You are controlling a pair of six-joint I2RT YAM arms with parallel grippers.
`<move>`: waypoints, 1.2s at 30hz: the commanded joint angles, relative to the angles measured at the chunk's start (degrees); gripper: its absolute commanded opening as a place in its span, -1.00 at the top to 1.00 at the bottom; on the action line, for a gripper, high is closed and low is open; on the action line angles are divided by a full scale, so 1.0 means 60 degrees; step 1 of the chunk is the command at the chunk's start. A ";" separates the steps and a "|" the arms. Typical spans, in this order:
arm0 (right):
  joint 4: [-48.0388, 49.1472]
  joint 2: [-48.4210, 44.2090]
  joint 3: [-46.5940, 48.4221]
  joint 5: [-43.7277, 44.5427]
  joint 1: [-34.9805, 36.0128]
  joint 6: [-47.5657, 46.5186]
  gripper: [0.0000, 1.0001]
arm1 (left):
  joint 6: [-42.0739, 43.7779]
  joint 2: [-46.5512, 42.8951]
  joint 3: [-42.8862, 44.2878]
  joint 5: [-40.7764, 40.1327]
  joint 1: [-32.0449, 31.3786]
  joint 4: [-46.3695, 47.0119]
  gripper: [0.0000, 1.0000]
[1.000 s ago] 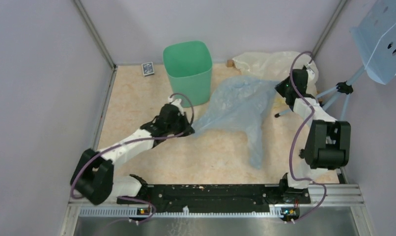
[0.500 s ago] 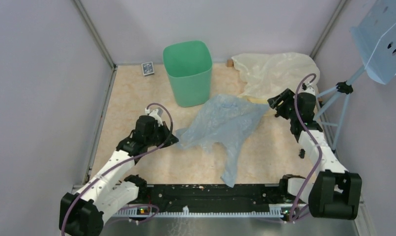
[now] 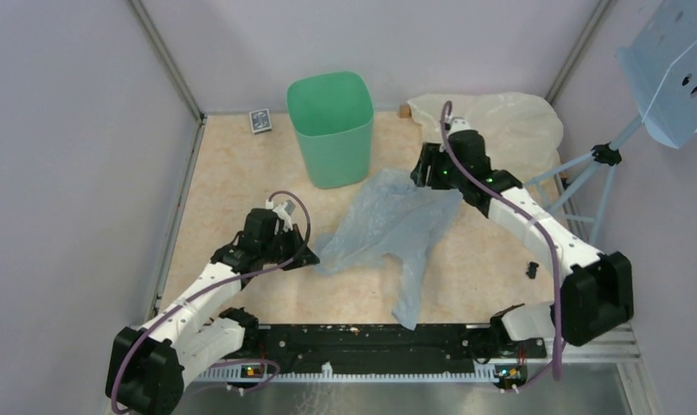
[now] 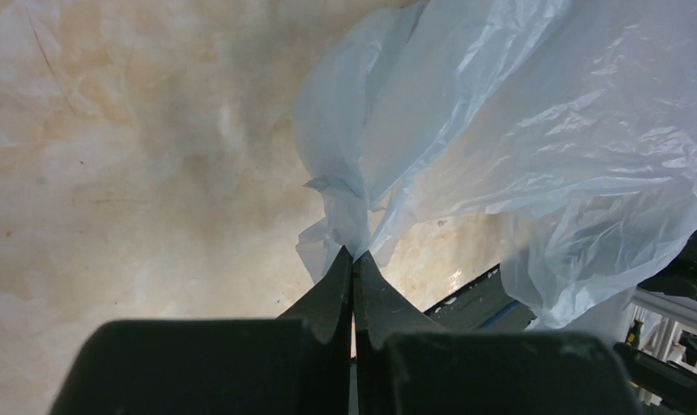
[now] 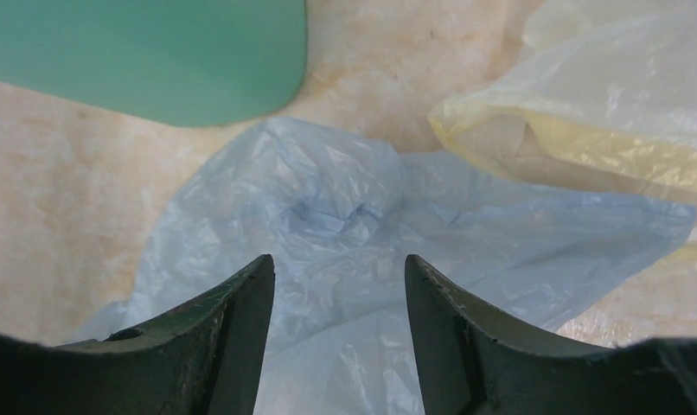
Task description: Put the trash bags into the trash bin
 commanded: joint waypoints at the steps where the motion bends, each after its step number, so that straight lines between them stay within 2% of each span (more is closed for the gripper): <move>1: -0.0569 0.1083 0.0709 0.1617 0.0745 -0.0149 -0.15 | -0.0189 -0.0109 -0.0306 0.0404 0.0040 0.0551 1.00; 5: -0.0410 0.1965 0.1080 0.2783 0.1303 0.0498 -0.22 | -0.0205 -0.0113 -0.0421 0.0437 0.0029 0.0671 1.00; 10: 0.0050 0.2647 0.1184 0.3114 0.1655 0.0939 -0.23 | -0.0293 -0.0015 -0.0660 0.0559 0.0013 0.0975 1.00; 19: -0.0175 0.3671 0.1912 0.4781 0.2444 0.0183 -0.18 | -0.0296 0.0143 -0.0753 0.0574 0.0006 0.1148 1.00; 24: -0.0153 0.4353 0.2112 0.4689 0.2440 0.0155 -0.13 | -0.0280 0.0234 -0.0771 0.0600 0.0002 0.1196 1.00; 27: -0.0323 0.4796 0.2351 0.4537 0.2441 0.0428 0.05 | -0.0296 0.0269 -0.0778 0.0600 -0.0001 0.1196 1.00; 28: -0.0330 0.4874 0.2402 0.4510 0.2441 0.0506 0.24 | -0.0297 0.0267 -0.0769 0.0584 0.0002 0.1191 1.00; 31: -0.0201 0.4664 0.2484 0.4448 0.2433 0.0639 0.99 | -0.0292 0.0254 -0.0751 0.0509 0.0001 0.1110 1.00; 33: -0.0061 0.4217 0.2426 0.4338 0.2324 0.0765 1.00 | -0.0311 0.0248 -0.0710 0.0402 0.0005 0.1009 1.00; 36: -0.0028 0.3478 0.2475 0.2976 0.1697 0.1004 1.00 | -0.0386 0.0147 -0.0699 0.0207 0.0002 0.0909 1.00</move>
